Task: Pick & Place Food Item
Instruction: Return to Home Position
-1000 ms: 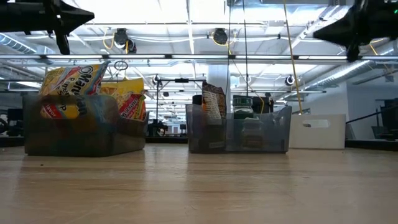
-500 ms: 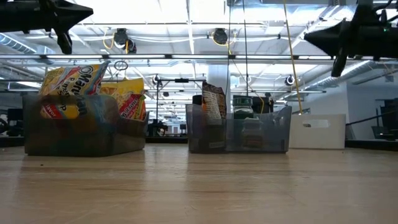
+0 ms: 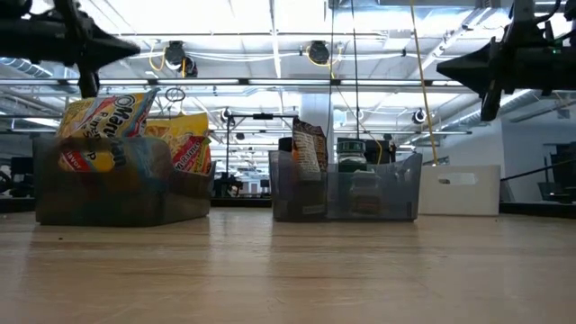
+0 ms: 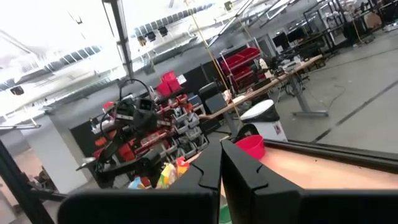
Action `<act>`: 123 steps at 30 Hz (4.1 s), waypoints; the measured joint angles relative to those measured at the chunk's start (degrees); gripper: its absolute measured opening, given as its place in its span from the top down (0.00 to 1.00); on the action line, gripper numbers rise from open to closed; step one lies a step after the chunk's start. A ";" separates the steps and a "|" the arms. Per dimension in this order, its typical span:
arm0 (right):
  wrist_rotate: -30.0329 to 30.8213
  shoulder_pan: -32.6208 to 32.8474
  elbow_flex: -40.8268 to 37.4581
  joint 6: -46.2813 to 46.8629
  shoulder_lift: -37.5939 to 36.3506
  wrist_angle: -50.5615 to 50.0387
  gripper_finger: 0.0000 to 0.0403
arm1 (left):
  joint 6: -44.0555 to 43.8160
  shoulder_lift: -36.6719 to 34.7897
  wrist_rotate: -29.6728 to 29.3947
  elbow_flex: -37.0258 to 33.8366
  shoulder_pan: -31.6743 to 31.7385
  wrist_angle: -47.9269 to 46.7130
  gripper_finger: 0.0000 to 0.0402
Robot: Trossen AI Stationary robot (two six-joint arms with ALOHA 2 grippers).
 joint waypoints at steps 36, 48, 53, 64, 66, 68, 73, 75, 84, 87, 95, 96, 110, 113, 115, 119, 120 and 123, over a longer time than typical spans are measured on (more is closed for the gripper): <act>0.06 0.00 -0.12 -1.51 0.04 0.30 1.00 | 22.90 3.00 -33.55 -13.45 -4.78 3.71 0.97; 0.07 0.00 -0.12 -1.49 0.04 0.30 1.00 | 18.58 10.37 -31.89 -13.44 -4.73 3.45 0.91; 0.07 0.00 -0.12 -1.51 0.04 0.30 1.00 | 12.24 10.38 -32.48 -13.64 -4.73 5.31 0.91; 0.07 0.00 -0.12 -1.51 0.04 0.28 1.00 | 14.08 10.38 -32.51 -13.64 -4.73 6.16 0.91; 0.05 0.00 -0.12 -1.50 0.04 0.30 1.00 | 14.13 10.38 -32.50 -13.64 -4.73 6.23 0.91; 0.07 -0.01 -0.12 -1.51 0.04 0.29 1.00 | 14.03 10.38 -32.50 -13.64 -4.73 6.26 0.91; 0.05 0.00 -0.14 -1.51 0.04 0.28 1.00 | 14.03 10.38 -32.50 -13.64 -4.73 6.28 0.91; 0.06 0.00 -0.16 -1.51 0.04 0.30 1.00 | 14.13 10.38 -32.50 -13.64 -4.73 6.28 0.91; 0.05 -0.02 -0.16 -1.51 0.04 0.28 1.00 | 14.10 7.44 -32.50 -13.62 -4.82 6.23 0.91; 0.05 0.00 -0.16 -1.51 0.04 0.28 1.00 | 14.07 3.73 -32.50 -13.62 -4.82 5.95 0.91; 0.04 0.00 -0.16 -1.51 0.04 0.26 1.00 | 14.13 -1.51 -32.64 -13.51 -4.78 9.05 0.91; 0.09 0.00 -0.16 -1.49 0.02 0.30 1.00 | 14.12 -1.46 -32.47 -13.50 -4.78 9.66 0.91; 0.06 -0.01 -0.09 -1.50 0.04 0.28 1.00 | 14.06 -1.42 -32.29 -13.51 -4.78 9.29 0.91; 0.05 -0.01 -0.09 -1.51 0.04 0.28 1.00 | 14.09 -1.42 -32.29 -13.51 -4.78 9.29 0.91; 0.04 0.00 -0.09 -1.51 0.04 0.28 1.00 | 14.08 -1.42 -32.29 -13.51 -4.78 9.29 0.91; 0.04 -0.02 -0.09 -1.50 0.04 0.30 1.00 | 14.07 -1.42 -32.31 -13.51 -4.78 9.29 0.91; 0.06 0.00 -0.09 -1.51 0.04 0.28 1.00 | 14.10 -1.42 -32.31 -13.51 -4.78 9.29 0.91; 0.06 0.00 -0.09 -1.51 0.04 0.29 1.00 | 14.08 -1.42 -32.31 -13.53 -4.78 9.30 0.91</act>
